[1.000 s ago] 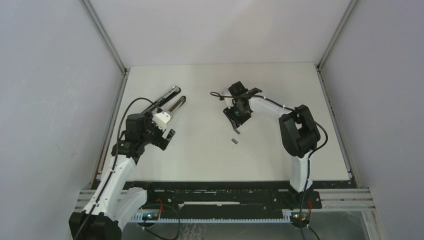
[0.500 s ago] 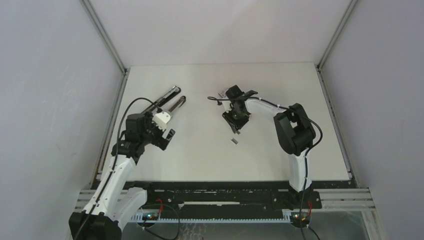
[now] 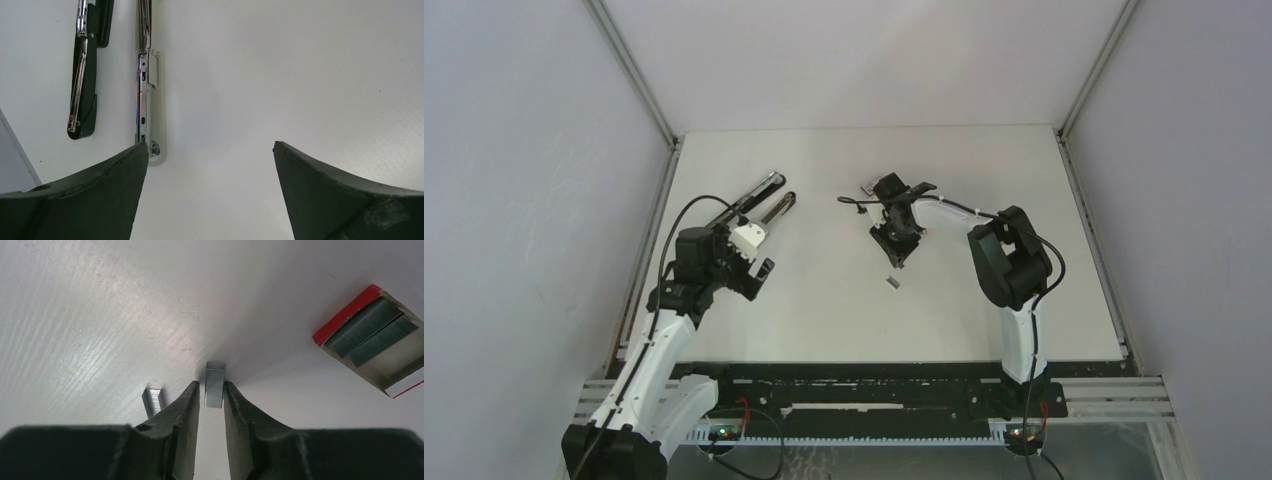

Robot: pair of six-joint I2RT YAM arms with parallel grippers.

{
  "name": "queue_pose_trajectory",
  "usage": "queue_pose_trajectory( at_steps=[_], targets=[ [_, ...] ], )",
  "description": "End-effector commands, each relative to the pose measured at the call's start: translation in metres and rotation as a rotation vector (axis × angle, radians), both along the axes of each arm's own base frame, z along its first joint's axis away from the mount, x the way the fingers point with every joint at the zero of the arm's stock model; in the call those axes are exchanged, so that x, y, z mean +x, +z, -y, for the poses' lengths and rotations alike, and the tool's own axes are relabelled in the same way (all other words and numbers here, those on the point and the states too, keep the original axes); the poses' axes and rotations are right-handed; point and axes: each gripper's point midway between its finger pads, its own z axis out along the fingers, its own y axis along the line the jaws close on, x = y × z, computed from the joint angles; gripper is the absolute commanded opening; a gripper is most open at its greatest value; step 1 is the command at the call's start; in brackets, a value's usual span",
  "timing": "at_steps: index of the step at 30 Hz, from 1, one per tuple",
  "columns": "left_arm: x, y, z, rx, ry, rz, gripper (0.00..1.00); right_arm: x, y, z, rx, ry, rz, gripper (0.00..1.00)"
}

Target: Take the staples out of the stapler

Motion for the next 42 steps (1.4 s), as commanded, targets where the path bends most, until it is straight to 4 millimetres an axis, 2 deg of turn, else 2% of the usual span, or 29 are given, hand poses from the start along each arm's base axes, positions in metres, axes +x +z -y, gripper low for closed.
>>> queue_pose_trajectory(
  at_steps=[1,14,19,25,35,42],
  targets=[
    [0.005,0.006,-0.002,0.01,-0.003,0.04,1.0,0.004,0.005,-0.004,0.0,0.02,0.023,0.23],
    [0.004,0.005,-0.002,0.012,-0.006,0.039,1.0,0.007,0.011,-0.005,0.011,0.01,0.046,0.17],
    [0.004,0.005,-0.002,0.012,-0.003,0.04,1.0,0.011,0.022,-0.006,0.022,-0.008,0.074,0.17],
    [0.005,0.005,-0.003,0.015,0.0,0.039,1.0,0.025,0.045,-0.001,0.046,-0.081,0.131,0.17],
    [0.006,0.004,-0.004,0.022,0.006,0.036,1.0,0.055,0.074,0.021,0.092,-0.229,0.202,0.18],
    [0.006,0.003,-0.006,0.027,0.013,0.035,1.0,0.082,0.081,0.037,0.12,-0.359,0.231,0.18]
  ],
)
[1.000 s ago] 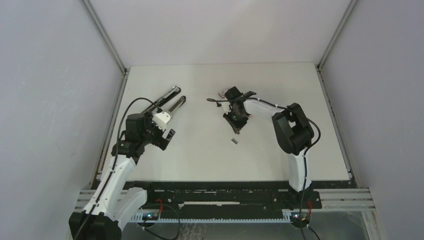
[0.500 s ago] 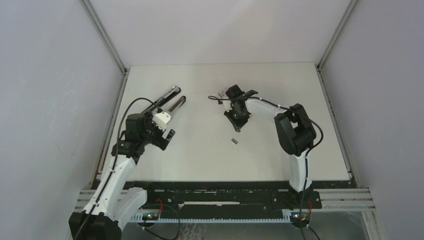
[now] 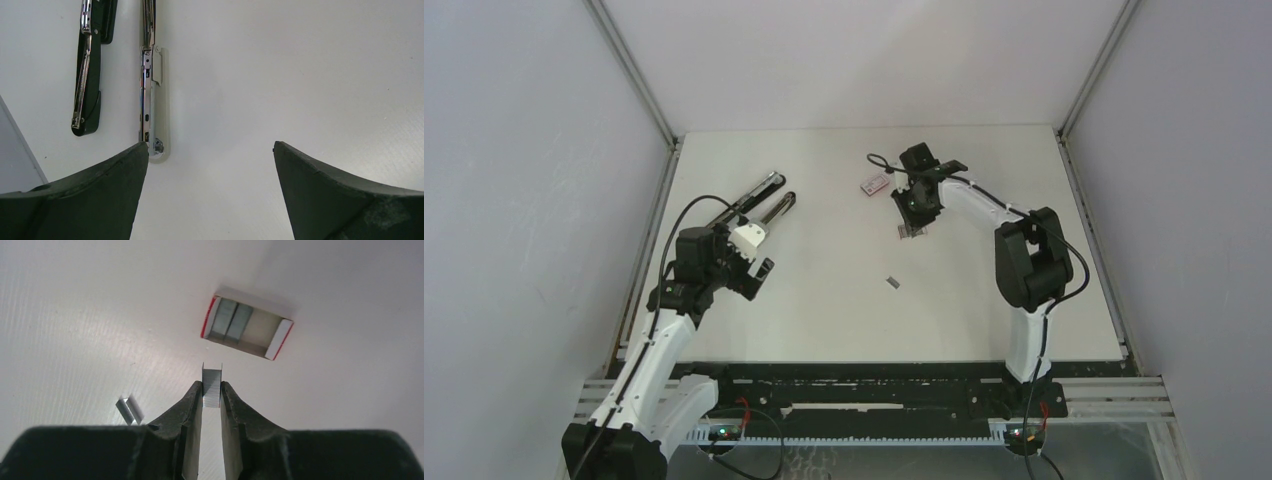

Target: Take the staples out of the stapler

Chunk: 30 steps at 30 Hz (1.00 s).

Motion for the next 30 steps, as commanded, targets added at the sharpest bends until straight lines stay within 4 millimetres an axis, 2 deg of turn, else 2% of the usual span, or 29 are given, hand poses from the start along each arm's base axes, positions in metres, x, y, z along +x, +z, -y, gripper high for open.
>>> queue_pose_trajectory(
  at_steps=[1,12,30],
  targets=[
    [0.005,0.004,-0.002,0.009,0.002,0.034,1.0,0.029,0.031,0.003,0.059,-0.104,0.1,0.18],
    [0.006,0.003,-0.003,0.01,0.004,0.031,1.0,0.047,0.016,-0.002,0.094,-0.149,0.062,0.19],
    [0.006,0.003,-0.003,0.012,0.004,0.035,1.0,0.049,-0.008,-0.015,0.119,-0.157,0.002,0.19]
  ],
)
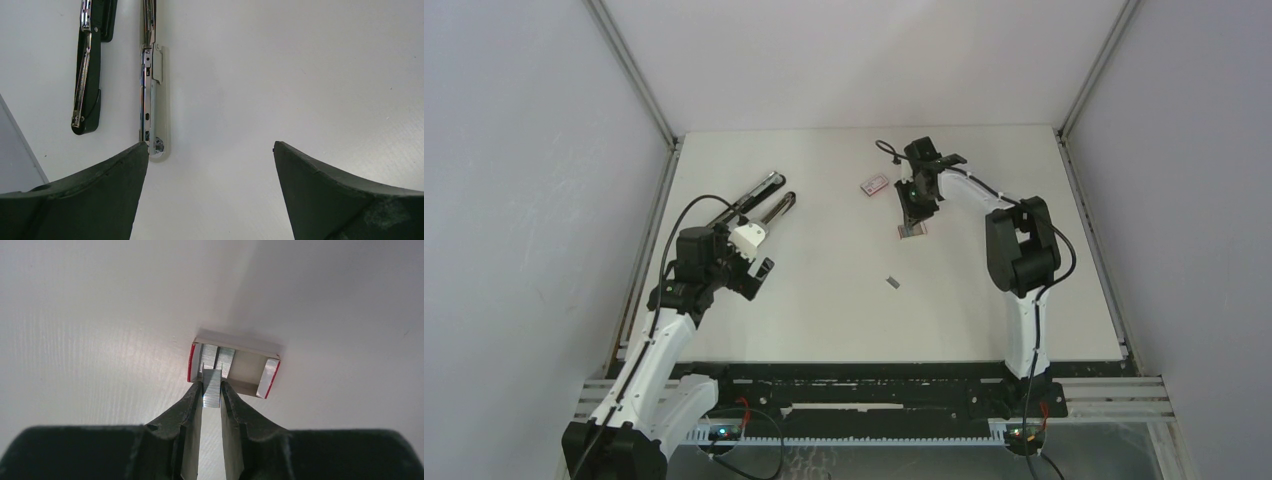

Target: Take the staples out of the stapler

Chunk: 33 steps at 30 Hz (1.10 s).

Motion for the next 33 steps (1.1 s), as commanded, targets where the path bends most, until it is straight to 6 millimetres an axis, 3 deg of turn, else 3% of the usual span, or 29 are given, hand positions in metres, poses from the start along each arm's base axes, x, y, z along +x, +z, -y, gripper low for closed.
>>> queue_pose_trajectory(
  at_steps=[1,17,33],
  targets=[
    [0.006,0.005,-0.002,0.007,-0.002,0.039,1.0,0.014,0.008,-0.012,0.032,-0.008,0.041,0.19],
    [0.006,0.004,-0.002,0.009,-0.004,0.04,1.0,0.016,-0.008,-0.01,0.011,-0.016,0.025,0.19],
    [0.005,0.003,-0.002,0.01,-0.006,0.037,1.0,0.02,-0.009,-0.009,0.007,-0.022,0.038,0.19]
  ],
)
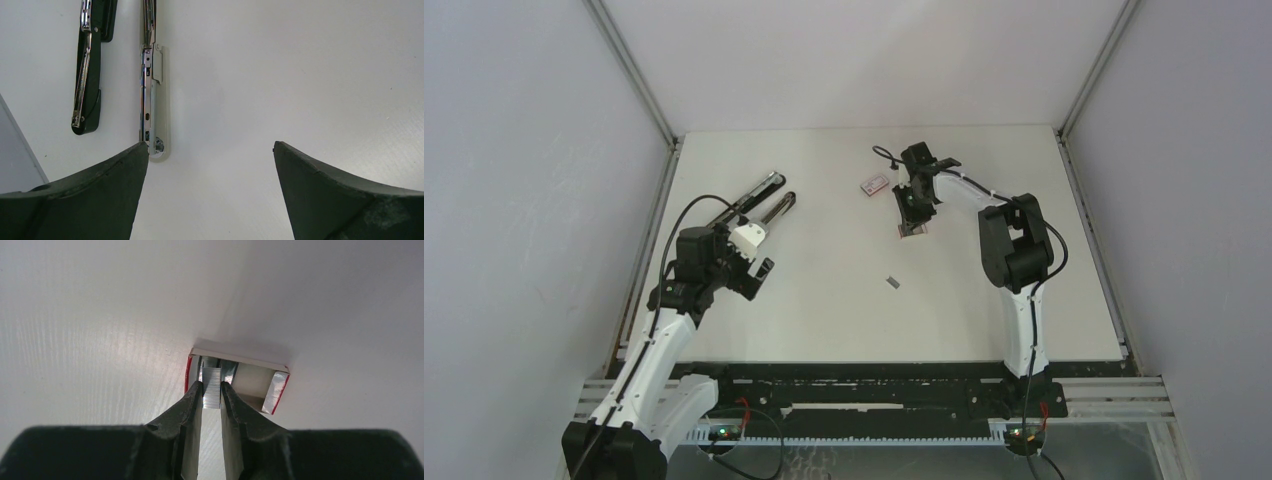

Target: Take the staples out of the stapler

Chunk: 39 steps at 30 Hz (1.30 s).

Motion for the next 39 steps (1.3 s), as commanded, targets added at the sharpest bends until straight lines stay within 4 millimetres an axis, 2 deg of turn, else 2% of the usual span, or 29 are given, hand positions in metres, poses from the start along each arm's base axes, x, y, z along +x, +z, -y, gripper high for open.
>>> queue_pose_trajectory(
  at_steps=[1,39],
  targets=[
    [0.0052,0.0033,-0.002,0.01,-0.003,0.036,1.0,0.0185,0.0124,-0.0058,0.019,-0.025,0.065,0.19],
    [0.0056,0.0031,-0.0024,0.013,-0.002,0.039,1.0,0.0213,0.0104,-0.0019,0.057,-0.074,0.046,0.19]
  ],
)
